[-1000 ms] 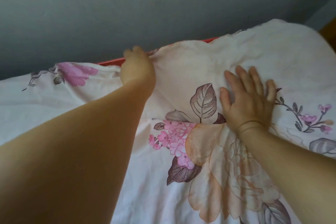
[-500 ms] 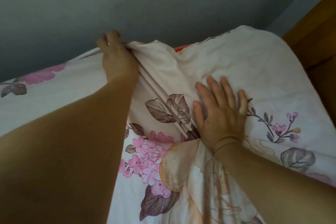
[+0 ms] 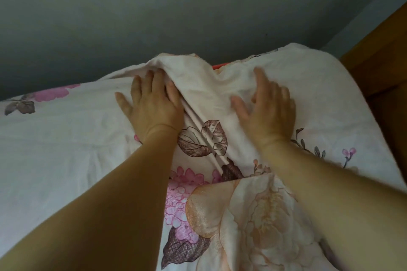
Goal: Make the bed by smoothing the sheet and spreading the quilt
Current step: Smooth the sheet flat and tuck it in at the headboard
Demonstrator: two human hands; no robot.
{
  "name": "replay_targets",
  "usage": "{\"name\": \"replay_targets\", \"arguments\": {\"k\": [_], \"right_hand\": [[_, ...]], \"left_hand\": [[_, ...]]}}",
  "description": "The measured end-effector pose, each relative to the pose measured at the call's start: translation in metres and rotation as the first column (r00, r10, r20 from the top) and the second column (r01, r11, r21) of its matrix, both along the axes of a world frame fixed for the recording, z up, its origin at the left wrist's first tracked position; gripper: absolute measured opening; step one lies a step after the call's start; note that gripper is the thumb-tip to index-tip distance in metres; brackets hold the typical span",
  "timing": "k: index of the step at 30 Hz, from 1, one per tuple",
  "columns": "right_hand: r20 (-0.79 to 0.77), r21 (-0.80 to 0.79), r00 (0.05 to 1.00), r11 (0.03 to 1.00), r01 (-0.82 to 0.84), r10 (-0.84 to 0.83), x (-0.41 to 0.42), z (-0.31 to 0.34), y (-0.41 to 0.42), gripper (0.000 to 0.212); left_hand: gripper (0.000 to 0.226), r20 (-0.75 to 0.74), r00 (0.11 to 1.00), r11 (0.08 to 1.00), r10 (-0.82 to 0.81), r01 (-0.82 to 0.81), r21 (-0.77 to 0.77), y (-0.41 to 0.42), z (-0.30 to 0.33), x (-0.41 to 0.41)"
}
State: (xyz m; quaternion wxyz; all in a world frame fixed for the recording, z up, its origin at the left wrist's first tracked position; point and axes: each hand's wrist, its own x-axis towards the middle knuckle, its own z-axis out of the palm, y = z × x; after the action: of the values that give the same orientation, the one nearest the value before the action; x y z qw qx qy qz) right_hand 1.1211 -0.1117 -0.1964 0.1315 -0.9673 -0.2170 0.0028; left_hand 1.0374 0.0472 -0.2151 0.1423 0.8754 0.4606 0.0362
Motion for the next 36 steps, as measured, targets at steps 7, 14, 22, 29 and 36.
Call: {"name": "replay_targets", "arguments": {"k": [7,14,22,29,36], "right_hand": [[-0.144,-0.156,0.982,0.977,-0.147,0.125,0.054,0.017,0.027,0.02],[-0.244,0.365,0.938,0.872,0.325,-0.248,0.103,0.048,0.054,0.041],[-0.276,0.086,0.952,0.983,0.161,-0.132,0.113,0.003,0.064,0.041],[-0.028,0.036,0.999,0.999,0.024,-0.023,0.046,-0.005,0.015,0.043],[-0.023,0.032,0.997,0.997,0.068,-0.067,0.033,-0.018,0.01,0.052]], "left_hand": [[0.052,0.074,0.997,1.0,0.021,-0.022,0.011,0.001,-0.002,-0.001],[0.067,0.136,0.991,0.999,0.021,-0.027,0.04,0.002,-0.004,-0.004],[0.073,0.127,0.991,0.998,0.027,-0.034,0.056,0.0,-0.006,-0.003],[0.064,0.066,0.998,0.999,0.013,-0.017,0.052,0.002,-0.003,-0.003],[0.048,-0.005,0.999,0.999,0.039,-0.039,0.028,0.009,0.003,0.004]]}}
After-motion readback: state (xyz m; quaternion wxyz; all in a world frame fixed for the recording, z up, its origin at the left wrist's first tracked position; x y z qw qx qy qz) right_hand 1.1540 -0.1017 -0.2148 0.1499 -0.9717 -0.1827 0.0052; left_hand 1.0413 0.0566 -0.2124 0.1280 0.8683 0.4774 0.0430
